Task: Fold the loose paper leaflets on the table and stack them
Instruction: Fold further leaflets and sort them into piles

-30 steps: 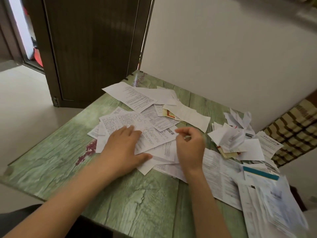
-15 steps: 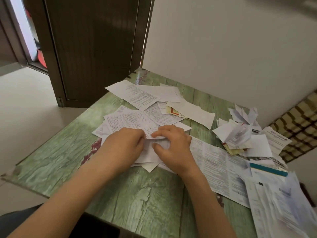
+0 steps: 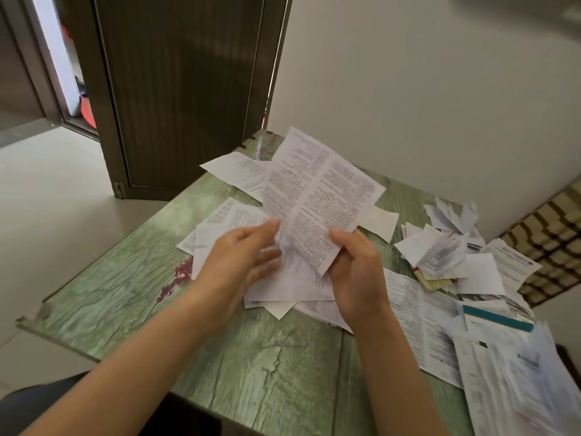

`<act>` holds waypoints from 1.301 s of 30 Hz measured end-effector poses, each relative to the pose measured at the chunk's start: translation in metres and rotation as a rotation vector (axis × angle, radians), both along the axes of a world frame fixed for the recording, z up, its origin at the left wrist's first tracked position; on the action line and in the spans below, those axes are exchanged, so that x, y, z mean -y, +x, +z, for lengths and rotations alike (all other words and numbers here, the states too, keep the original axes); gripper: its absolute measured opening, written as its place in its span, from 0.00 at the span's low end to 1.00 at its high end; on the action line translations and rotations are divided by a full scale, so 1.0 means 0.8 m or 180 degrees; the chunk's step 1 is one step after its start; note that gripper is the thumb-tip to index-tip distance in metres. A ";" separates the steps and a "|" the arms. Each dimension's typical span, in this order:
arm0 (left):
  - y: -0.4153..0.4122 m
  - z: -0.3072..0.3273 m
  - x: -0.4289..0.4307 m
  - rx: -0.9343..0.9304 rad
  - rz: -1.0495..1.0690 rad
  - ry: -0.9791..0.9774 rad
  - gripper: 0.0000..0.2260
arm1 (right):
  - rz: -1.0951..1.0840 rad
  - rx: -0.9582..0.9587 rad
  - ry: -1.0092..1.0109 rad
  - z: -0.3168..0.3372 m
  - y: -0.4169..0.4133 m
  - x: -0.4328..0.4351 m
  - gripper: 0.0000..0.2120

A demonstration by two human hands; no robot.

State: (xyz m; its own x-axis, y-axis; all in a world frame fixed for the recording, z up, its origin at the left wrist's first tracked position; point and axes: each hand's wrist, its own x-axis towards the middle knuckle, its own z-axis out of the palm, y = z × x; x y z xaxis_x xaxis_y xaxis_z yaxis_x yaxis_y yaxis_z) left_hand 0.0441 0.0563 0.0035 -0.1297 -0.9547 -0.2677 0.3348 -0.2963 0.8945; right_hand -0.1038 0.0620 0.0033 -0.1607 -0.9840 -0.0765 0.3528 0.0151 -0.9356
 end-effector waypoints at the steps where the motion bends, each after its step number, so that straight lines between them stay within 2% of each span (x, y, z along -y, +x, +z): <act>1: -0.002 0.000 0.002 -0.0125 -0.0165 0.0139 0.16 | 0.0160 0.0133 0.0001 0.002 0.000 -0.001 0.15; 3: -0.005 0.001 0.002 -0.0154 -0.0392 0.0136 0.17 | 0.0560 0.0288 -0.0078 0.002 0.001 -0.001 0.20; 7: -0.001 0.007 -0.001 -0.0550 -0.0411 0.0135 0.13 | 0.1112 0.0222 -0.0180 -0.004 0.003 0.001 0.22; 15: 0.008 0.012 0.005 -0.1007 -0.0031 0.0253 0.08 | 0.0969 0.0008 -0.0100 -0.008 0.007 0.002 0.23; 18: 0.008 0.014 0.002 -0.1108 -0.0050 0.0280 0.09 | 0.0589 -0.0247 -0.0008 -0.011 0.007 0.003 0.21; 21: 0.010 0.013 0.004 -0.0767 -0.0107 0.0208 0.09 | -0.0054 -0.0769 0.0066 -0.015 0.003 0.005 0.12; 23: 0.012 0.011 0.005 -0.0563 -0.0200 0.0186 0.08 | -0.0231 -0.0914 0.0085 -0.015 -0.001 0.007 0.10; 26: 0.016 0.011 0.005 -0.0276 -0.0509 0.0145 0.08 | -0.0032 -0.0915 0.0162 -0.011 -0.012 0.006 0.14; 28: 0.019 0.011 0.004 -0.0025 -0.0765 0.0074 0.08 | 0.0349 -0.1088 0.0305 -0.008 -0.022 0.005 0.15; 31: 0.024 0.007 0.006 0.0391 -0.1106 -0.0051 0.08 | 0.0812 -0.1235 0.0424 -0.005 -0.033 0.001 0.11; 34: 0.028 0.003 0.007 0.0667 -0.1289 -0.0117 0.07 | 0.0798 -0.1145 0.0408 -0.003 -0.033 0.000 0.05; 39: 0.029 0.000 0.010 0.0883 -0.0986 -0.0056 0.06 | 0.0478 -0.0988 0.0288 -0.002 -0.034 0.003 0.08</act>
